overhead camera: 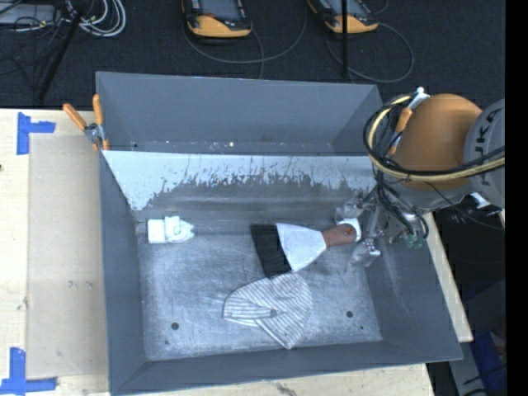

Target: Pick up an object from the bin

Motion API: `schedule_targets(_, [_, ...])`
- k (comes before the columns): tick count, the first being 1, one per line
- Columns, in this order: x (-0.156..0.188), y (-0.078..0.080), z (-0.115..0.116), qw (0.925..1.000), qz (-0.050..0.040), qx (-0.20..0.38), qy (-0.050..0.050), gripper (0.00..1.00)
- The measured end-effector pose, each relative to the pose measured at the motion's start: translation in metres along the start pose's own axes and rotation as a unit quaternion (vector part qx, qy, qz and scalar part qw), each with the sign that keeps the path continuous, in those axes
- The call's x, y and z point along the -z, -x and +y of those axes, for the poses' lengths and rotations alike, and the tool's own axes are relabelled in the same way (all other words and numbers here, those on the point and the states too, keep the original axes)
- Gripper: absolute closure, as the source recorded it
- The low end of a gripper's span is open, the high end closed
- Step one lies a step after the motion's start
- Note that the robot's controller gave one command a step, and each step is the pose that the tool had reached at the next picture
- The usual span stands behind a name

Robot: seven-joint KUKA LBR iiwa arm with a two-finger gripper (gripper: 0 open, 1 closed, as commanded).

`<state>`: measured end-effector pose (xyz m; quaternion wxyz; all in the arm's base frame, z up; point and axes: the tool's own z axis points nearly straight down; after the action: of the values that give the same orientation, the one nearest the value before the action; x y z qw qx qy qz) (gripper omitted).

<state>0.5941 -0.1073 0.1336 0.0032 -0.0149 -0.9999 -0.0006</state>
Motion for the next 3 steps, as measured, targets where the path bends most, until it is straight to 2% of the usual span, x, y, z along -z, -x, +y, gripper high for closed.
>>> schedule_targets(1, [0.002,0.001,0.000,1.0000,-0.0020,0.001,0.000,0.00])
schedule_targets(2, [-0.057,0.021,0.009,0.9991,-0.0010,-0.042,0.000,1.00])
schedule_targets(3, [-0.057,0.021,0.009,0.9991,-0.0011,-0.042,0.000,1.00])
